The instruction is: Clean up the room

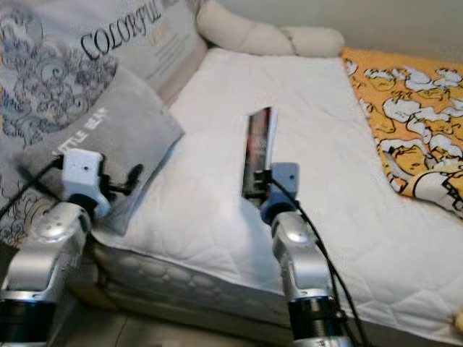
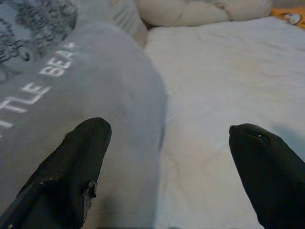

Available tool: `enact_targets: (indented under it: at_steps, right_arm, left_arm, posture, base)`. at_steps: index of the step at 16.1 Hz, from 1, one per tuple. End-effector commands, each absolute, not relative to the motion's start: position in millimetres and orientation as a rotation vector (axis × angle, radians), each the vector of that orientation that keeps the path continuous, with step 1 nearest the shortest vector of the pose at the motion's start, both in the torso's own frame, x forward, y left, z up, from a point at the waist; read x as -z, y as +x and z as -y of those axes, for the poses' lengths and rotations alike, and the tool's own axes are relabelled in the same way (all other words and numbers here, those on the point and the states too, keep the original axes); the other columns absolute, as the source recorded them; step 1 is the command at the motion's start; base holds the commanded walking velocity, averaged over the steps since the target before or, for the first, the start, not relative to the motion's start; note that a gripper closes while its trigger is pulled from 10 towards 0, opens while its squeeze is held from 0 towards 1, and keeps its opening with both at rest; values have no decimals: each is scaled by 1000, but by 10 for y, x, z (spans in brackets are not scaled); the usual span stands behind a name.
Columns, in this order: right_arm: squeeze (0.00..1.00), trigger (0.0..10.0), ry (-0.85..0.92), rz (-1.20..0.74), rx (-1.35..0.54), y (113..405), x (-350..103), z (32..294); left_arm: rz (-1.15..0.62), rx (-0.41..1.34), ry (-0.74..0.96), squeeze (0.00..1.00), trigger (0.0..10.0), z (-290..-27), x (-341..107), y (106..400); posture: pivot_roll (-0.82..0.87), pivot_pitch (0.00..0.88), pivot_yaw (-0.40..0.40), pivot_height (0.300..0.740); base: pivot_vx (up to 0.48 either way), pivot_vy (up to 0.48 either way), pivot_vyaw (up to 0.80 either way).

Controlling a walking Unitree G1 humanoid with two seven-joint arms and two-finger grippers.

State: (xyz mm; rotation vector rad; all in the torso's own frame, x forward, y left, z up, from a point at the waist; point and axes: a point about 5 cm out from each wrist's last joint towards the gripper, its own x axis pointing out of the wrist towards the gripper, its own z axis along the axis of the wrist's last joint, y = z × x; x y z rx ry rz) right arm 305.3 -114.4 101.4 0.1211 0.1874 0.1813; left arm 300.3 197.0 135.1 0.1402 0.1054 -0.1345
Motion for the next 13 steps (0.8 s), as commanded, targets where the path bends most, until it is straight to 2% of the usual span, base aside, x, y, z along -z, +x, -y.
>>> enact_targets:
  at_steps: [1,5,9,13]
  right_arm:
    - [0,10000,108,-127,-204,3084,-1142,1097]
    - [0,10000,69,-110,-210,3067,-1154,1136]
    - [0,10000,95,-98,-141,3019,-1201,1341]
    - [0,10000,-3,-113,-144,2946,-1160,1361]
  left_arm:
    - [-112,141,137,0,10000,-1951,-1345,3003]
    - [-107,147,142,0,10000,-1937,-1359,2982]
    - [-140,168,162,0,10000,-1982,-1296,2854]
    - [-149,180,147,0,10000,-1958,-1272,2824]
  posture:
    - [54,0,-1,740]
    - [68,0,-9,740]
    - [62,0,6,740]
    - [49,0,17,740]
  base:
    - [0,0,0]
    - [0,0,0]
    - [0,0,0]
    - [0,0,0]
